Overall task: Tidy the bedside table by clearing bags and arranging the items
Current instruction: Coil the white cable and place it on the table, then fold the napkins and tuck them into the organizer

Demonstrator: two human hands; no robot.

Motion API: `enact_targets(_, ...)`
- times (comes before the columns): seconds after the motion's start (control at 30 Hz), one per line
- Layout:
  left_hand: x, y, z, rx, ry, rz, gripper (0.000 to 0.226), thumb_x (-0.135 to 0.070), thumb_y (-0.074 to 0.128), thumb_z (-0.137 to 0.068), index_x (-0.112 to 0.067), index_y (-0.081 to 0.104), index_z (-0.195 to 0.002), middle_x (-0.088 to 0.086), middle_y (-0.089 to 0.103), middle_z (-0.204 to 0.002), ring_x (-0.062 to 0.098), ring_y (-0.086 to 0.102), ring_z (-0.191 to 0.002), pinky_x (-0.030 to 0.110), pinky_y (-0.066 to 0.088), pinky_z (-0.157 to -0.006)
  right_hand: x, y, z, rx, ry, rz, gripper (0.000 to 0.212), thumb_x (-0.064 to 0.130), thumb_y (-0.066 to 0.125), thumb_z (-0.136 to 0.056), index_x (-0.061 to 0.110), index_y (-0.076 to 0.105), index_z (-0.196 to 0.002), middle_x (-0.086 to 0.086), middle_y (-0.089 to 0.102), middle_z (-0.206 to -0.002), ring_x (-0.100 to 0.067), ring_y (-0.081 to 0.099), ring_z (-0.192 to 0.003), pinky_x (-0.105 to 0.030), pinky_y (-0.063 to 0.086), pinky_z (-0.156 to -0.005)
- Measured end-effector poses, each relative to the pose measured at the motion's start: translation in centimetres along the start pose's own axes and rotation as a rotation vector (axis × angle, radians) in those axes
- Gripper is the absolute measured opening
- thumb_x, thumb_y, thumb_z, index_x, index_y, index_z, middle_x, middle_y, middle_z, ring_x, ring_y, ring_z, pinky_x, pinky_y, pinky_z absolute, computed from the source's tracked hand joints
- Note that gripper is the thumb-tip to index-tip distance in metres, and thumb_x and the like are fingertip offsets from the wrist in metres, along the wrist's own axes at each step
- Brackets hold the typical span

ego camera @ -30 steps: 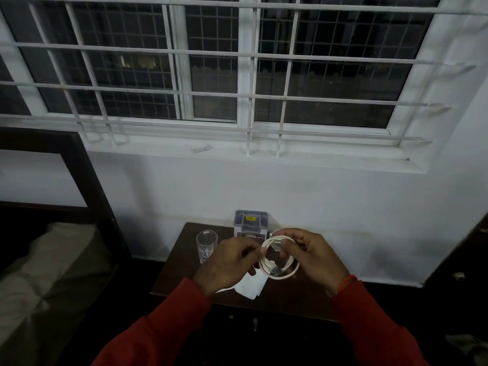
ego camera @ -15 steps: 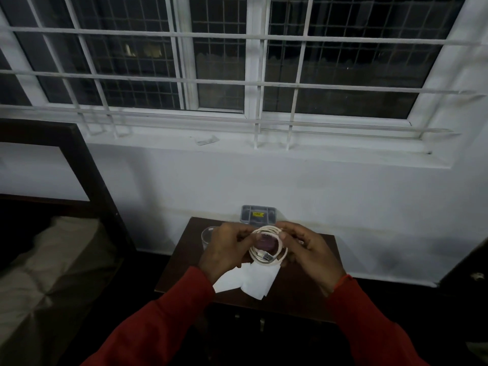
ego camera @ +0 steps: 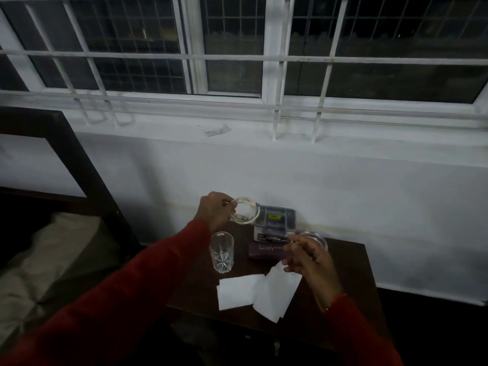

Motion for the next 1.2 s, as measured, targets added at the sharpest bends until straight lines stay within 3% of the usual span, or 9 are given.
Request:
enact_targets(0.13, 4.4, 2.2, -4.6, 0.047, -0.153, 0.035, 0.018, -0.025, 0.073, -0.088, -0.012, 0.080, -0.098, 0.009, 0.080, -0.087, 0.018, 0.073, -0.069, 0.024, 0.057, -0.084, -4.1, -0.6, -1.6, -0.080, 0.029, -0.029, 0.022, 0.006, 0.052, -0.099, 0.014, 0.070, -0.108, -0.019, 0.070, -0.096, -0.027, 0.066, -0.074, -0.035, 0.059, -0.066)
enact_targets(0.27, 8.6, 5.8, -7.2, 0.118, -0.261, 0.057, 0.014, -0.020, 0.078, -0.085, -0.010, 0.080, -0.093, 0.010, 0.076, -0.074, 0.014, 0.068, -0.044, 0.024, 0.061, -0.056, -8.4, -0.9, -2.4, -0.115, 0.082, -0.002, 0.020, 0.004, 0.054, -0.097, 0.012, 0.072, -0.102, -0.019, 0.071, -0.094, -0.026, 0.068, -0.073, -0.034, 0.058, -0.066)
enact_targets(0.4, 12.3, 9.2, -8.5, 0.166, -0.338, 0.091, 0.015, -0.020, 0.082, -0.081, -0.008, 0.081, -0.090, 0.017, 0.079, -0.079, 0.032, 0.077, -0.073, 0.045, 0.064, -0.076, -8.3, -0.3, -4.4, -0.050, 0.073, 0.020, 0.021, 0.004, 0.053, -0.098, 0.011, 0.072, -0.105, -0.015, 0.072, -0.093, -0.025, 0.068, -0.077, -0.036, 0.058, -0.072)
enact_targets(0.57, 16.0, 11.5, -9.4, 0.206, -0.368, 0.077, 0.009, -0.021, 0.085, -0.076, -0.016, 0.079, -0.072, 0.016, 0.077, -0.071, 0.033, 0.077, -0.071, 0.049, 0.064, -0.075, -9.3, -1.6, -6.0, -0.129, 0.114, 0.032, 0.021, 0.004, 0.052, -0.098, 0.009, 0.070, -0.105, -0.016, 0.071, -0.092, -0.025, 0.067, -0.075, -0.036, 0.057, -0.069)
enact_targets(0.73, 16.5, 11.6, -9.2, 0.307, -0.299, -0.050, 0.022, -0.025, 0.082, -0.079, -0.013, 0.082, -0.099, 0.006, 0.080, -0.101, 0.024, 0.076, -0.089, 0.037, 0.060, -0.088, -9.9, -1.9, -6.4, -0.078, 0.086, 0.254, 0.020, 0.006, 0.056, -0.097, 0.020, 0.070, -0.100, -0.010, 0.071, -0.093, -0.022, 0.066, -0.072, -0.033, 0.056, -0.064)
enact_targets(0.87, 15.1, 8.7, -7.0, 0.197, -0.281, -0.135, 0.026, -0.025, 0.073, -0.089, -0.008, 0.077, -0.107, 0.012, 0.078, -0.103, 0.027, 0.073, -0.099, 0.031, 0.052, -0.086, -10.2, -1.8, -6.4, -0.046, 0.027, 0.571, 0.019, 0.010, 0.062, -0.093, 0.028, 0.067, -0.097, 0.005, 0.070, -0.097, -0.016, 0.066, -0.087, -0.029, 0.055, -0.077)
enact_targets(0.97, 14.0, 4.6, -5.0, -0.126, -0.183, -0.077, 0.022, -0.021, 0.070, -0.091, -0.010, 0.076, -0.109, 0.012, 0.076, -0.109, 0.031, 0.070, -0.105, 0.033, 0.049, -0.095, -11.0, -1.7, -6.5, -0.004, -0.027, 0.943, 0.034, 0.018, 0.064, -0.090, 0.017, 0.061, -0.124, -0.008, 0.060, -0.122, -0.027, 0.056, -0.113, -0.030, 0.044, -0.095)
enact_targets(1.07, 9.5, 0.5, -0.8, -0.436, 0.058, -0.040, 0.018, -0.019, 0.063, -0.094, -0.017, 0.071, -0.111, 0.008, 0.064, -0.111, 0.025, 0.065, -0.090, 0.032, 0.052, -0.085, -12.2, -2.0, -5.8, 0.029, 0.170, 1.218, 0.068, 0.041, 0.061, -0.090, 0.021, 0.033, -0.149, -0.011, 0.033, -0.148, -0.034, 0.035, -0.133, -0.043, 0.036, -0.108)
enact_targets(1.2, 0.0, 2.6, 8.1, -0.340, 0.439, -0.068, 0.014, -0.014, 0.060, -0.096, -0.015, 0.069, -0.107, 0.005, 0.059, -0.106, 0.018, 0.059, -0.086, 0.029, 0.049, -0.080, -13.3, -1.8, -4.8, 0.060, 0.305, 1.281, 0.089, 0.050, 0.063, -0.086, 0.023, 0.014, -0.154, -0.011, 0.020, -0.156, -0.035, 0.024, -0.141, -0.051, 0.031, -0.111)
Point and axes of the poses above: each hand's wrist, its own z-axis away from the middle knuckle, its own y-axis out of the palm, x = y × z, the point moved 6 cm from there along -z, towards the middle knuckle
